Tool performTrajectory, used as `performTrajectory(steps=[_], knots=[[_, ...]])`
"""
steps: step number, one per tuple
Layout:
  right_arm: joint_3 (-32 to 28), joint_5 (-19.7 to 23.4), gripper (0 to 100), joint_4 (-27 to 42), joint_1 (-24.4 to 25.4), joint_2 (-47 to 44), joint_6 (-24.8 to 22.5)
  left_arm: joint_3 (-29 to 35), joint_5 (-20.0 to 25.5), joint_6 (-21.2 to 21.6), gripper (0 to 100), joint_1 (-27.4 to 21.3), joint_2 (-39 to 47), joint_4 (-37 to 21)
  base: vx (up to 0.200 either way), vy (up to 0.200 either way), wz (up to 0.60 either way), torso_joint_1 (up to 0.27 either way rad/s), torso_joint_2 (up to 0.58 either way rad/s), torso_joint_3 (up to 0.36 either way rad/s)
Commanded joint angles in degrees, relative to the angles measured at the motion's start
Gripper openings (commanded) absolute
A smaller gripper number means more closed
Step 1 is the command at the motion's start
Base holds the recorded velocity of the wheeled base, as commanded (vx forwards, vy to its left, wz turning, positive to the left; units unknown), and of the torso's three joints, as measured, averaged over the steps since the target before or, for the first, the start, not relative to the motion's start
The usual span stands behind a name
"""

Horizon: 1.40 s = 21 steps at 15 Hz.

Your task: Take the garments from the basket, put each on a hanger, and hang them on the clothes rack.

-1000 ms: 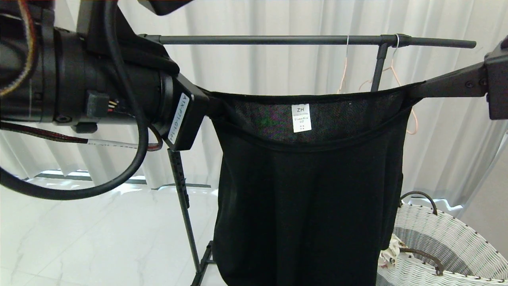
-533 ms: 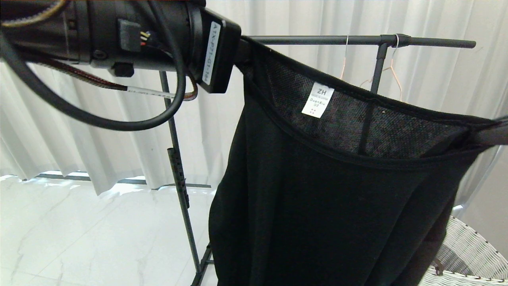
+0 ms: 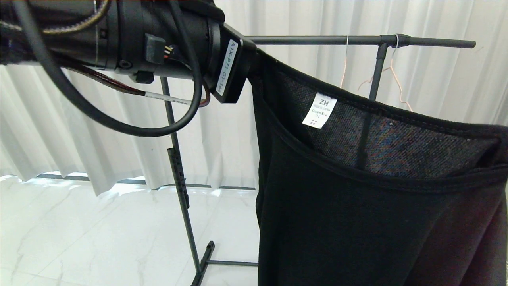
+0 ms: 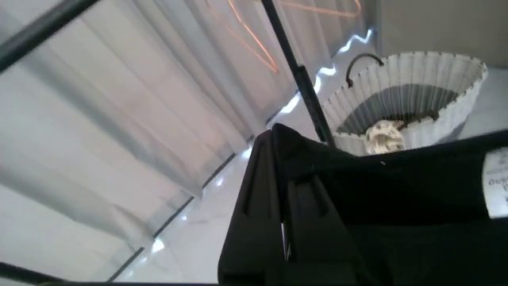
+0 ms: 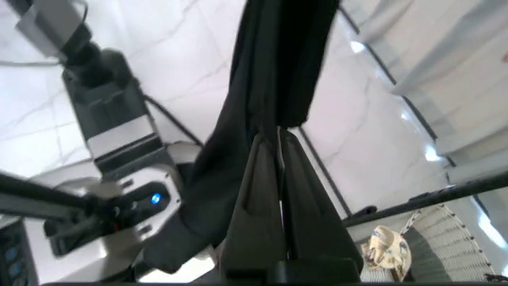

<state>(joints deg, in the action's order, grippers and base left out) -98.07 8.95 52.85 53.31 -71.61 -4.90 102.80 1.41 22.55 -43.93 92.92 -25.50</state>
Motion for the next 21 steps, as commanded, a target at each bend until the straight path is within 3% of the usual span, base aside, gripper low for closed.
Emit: performTrajectory(steps=[1,4,7,9,14,16,18,21], knots=[[-2.56,0.02,0,-4.86,-4.53,-4.68,-0.11,-0.06,1.75,-0.76,0,-0.36,-5.38,-9.48,0.0,0.0,0.0,0.0,0.0,0.0],[-12.32,0.28,0,-5.12,-6.02,-11.8,-0.11,-0.15,3.77,-7.61,0,-4.32,-10.48,-23.01,0.0,0.0,0.0,0.0,0.0,0.0],[-16.52,0.28,0,-5.12,-5.76,-17.25,-0.2,-0.32,3.77,-18.86,0,-11.35,-11.44,-24.86,0.0,0.0,0.0,0.0,0.0,0.0],[-16.52,0.28,0,-5.12,-5.67,-18.83,-0.2,-0.5,3.77,-22.9,0,-13.37,-11.79,-25.03,0.0,0.0,0.0,0.0,0.0,0.0],[-16.52,0.28,0,-4.86,-5.67,-18.48,-0.2,-0.5,2.8,-23.17,0,-12.75,-11.27,-24.95,0.0,0.0,0.0,0.0,0.0,0.0],[-16.52,0.1,0,-1.61,-5.94,-16.72,-0.11,0.29,-1.77,-21.59,0,-7.57,-9.07,-23.72,0.0,0.0,0.0,0.0,0.0,0.0],[-16.52,0.1,0,0.85,-6.9,-14.35,-0.11,1.08,-2.03,-18.77,0,-3.44,-8.45,-20.55,0.0,0.0,0.0,0.0,0.0,0.0],[-16.52,-0.86,0,1.12,-7.43,-12.68,-0.11,1.61,-1.85,-18.42,0,-2.91,-8.19,-20.02,0.0,0.0,0.0,0.0,0.0,0.0]])
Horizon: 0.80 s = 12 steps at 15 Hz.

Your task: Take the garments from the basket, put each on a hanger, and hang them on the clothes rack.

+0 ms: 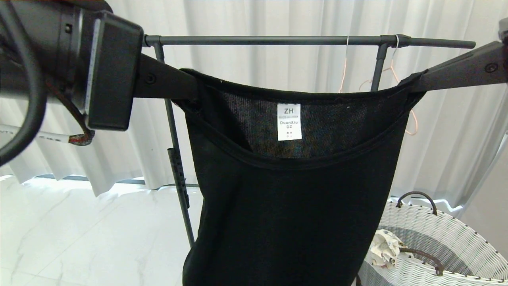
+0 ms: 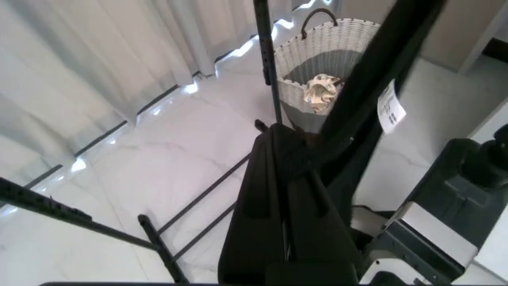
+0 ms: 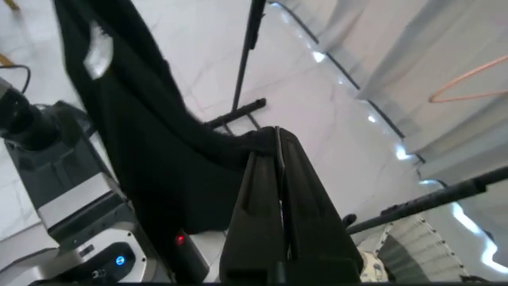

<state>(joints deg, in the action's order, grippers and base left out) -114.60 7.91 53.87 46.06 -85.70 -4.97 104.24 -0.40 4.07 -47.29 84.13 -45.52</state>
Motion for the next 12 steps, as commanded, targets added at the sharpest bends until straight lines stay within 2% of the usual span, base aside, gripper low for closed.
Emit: performTrajectory(steps=[1,4,7,8,10,12], knots=[[0.01,-1.32,100,0.01,-0.18,1.41,0.05,0.0,0.14,-0.03,0,0.27,0.69,-0.01,0.0,0.0,0.0,0.0,0.0,0.0],[0.26,-2.81,100,0.01,-0.18,2.2,1.02,0.0,-0.21,0.06,0,0.35,1.48,-0.01,0.0,0.0,0.0,0.0,0.0,0.0],[4.04,-2.99,100,-0.08,-0.97,5.63,4.09,-0.62,-2.06,0.15,0,2.02,2.62,-0.01,0.0,0.0,0.0,0.0,0.0,0.0],[6.41,-2.99,100,-0.17,-1.93,7.65,4.97,-1.59,-4.08,-0.03,0,2.46,3.68,0.26,0.0,0.0,0.0,0.0,0.0,0.0],[8.52,-2.9,100,-0.17,-2.81,9.32,4.97,-2.55,-4.87,-0.03,0,2.81,4.38,1.49,0.0,0.0,0.0,0.0,0.0,0.0],[13.18,-2.64,100,-1.93,-5.1,12.14,4.97,-4.05,-6.37,-0.12,0,4.22,5.43,2.89,0.0,0.0,0.0,0.0,0.0,0.0]])
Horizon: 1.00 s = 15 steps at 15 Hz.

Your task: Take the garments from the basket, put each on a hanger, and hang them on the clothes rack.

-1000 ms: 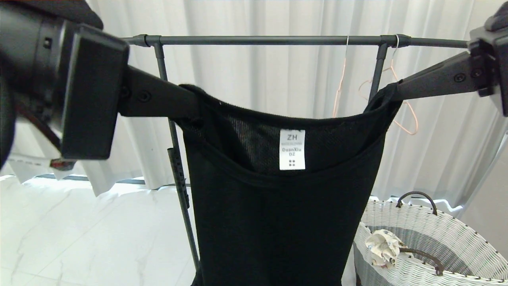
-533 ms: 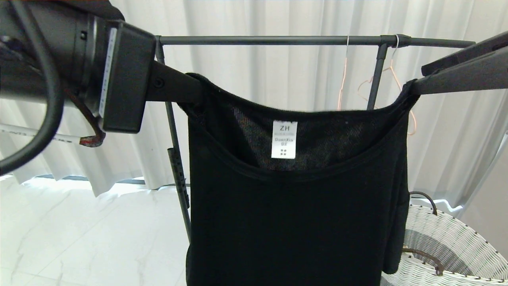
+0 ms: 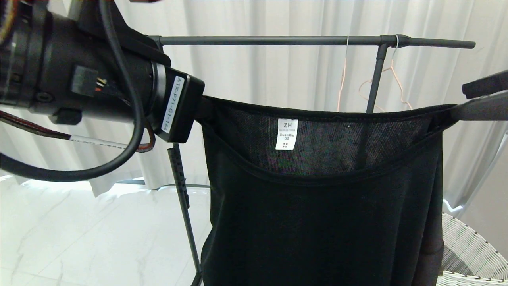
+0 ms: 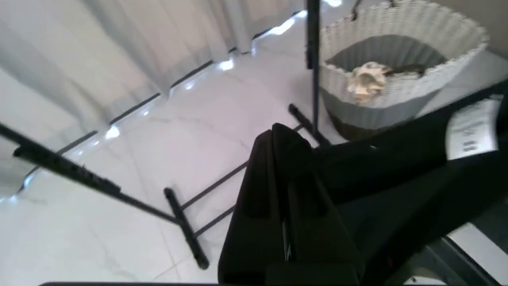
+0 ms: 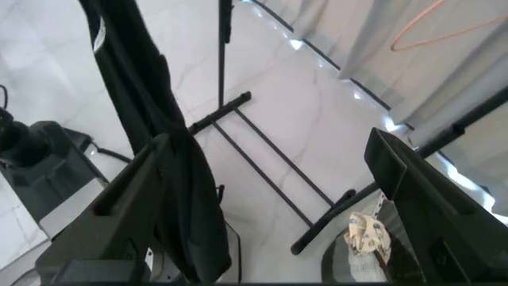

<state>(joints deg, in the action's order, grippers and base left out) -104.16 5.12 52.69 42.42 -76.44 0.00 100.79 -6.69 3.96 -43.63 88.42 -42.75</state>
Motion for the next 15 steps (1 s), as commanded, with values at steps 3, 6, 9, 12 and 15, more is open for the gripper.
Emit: performTrajectory(steps=[3,6,9,12,15], knots=[[7.83,3.23,100,-8.83,-3.84,3.57,0.18,-2.53,-2.27,-0.09,0,1.53,1.76,1.27,0.0,0.0,0.0,0.0,0.0,0.0],[12.4,9.21,100,-13.93,-4.28,3.57,0.0,-3.76,-3.77,-0.8,0,1.88,3.43,7.68,0.0,0.0,0.0,0.0,0.0,0.0],[16.79,9.21,100,-17.53,-5.16,2.43,0.0,-3.23,-4.56,-2.29,0,2.32,4.66,10.32,0.0,0.0,0.0,0.0,0.0,0.0],[19.52,2.61,100,-15.95,-15.79,4.28,-0.26,-9.56,-11.24,-2.03,0,9.18,2.28,10.32,0.0,0.0,0.0,0.0,0.0,0.0],[20.66,-2.31,100,-8.74,-26.16,5.86,-0.62,-22.57,-11.32,-2.2,0,15.24,-4.48,11.2,0.0,0.0,0.0,0.0,0.0,0.0]])
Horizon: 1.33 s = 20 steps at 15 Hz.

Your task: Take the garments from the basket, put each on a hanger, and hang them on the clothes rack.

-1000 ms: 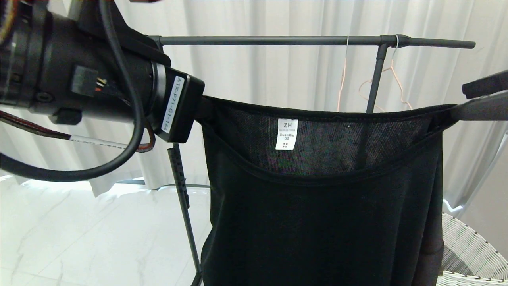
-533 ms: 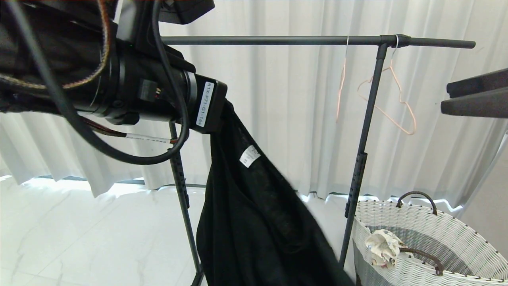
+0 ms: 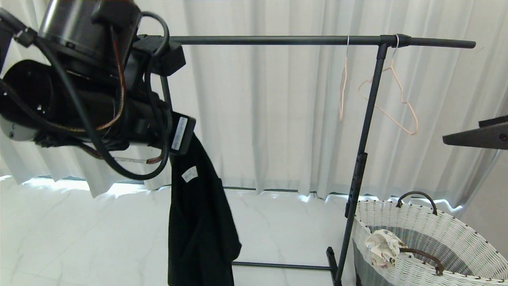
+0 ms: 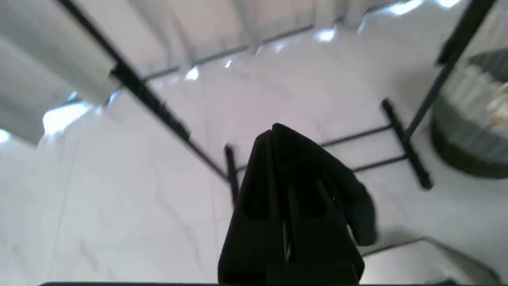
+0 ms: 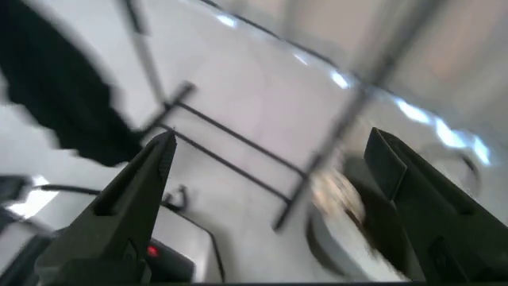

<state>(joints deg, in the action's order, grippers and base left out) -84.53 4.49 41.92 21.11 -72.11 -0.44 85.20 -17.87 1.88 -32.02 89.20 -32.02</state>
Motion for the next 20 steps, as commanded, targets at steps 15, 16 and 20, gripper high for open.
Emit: performTrajectory(steps=[15,16,20], knots=[[21.51,-17.14,100,-9.84,-7.14,9.27,-4.22,-42.05,-0.85,0.14,0,15.41,-25.83,22.27,0.0,0.0,0.0,0.0,0.0,0.0],[21.6,-17.05,100,-10.63,-7.49,9.27,-4.22,-42.05,-0.85,0.14,0,15.41,-25.83,22.27,0.0,0.0,0.0,0.051,-0.13,-0.095],[21.51,-16.97,100,-12.39,-8.81,9.18,-4.31,-42.13,-0.94,0.14,0,15.41,-26.36,22.27,0.0,0.0,0.0,0.13,-0.37,-0.233]])
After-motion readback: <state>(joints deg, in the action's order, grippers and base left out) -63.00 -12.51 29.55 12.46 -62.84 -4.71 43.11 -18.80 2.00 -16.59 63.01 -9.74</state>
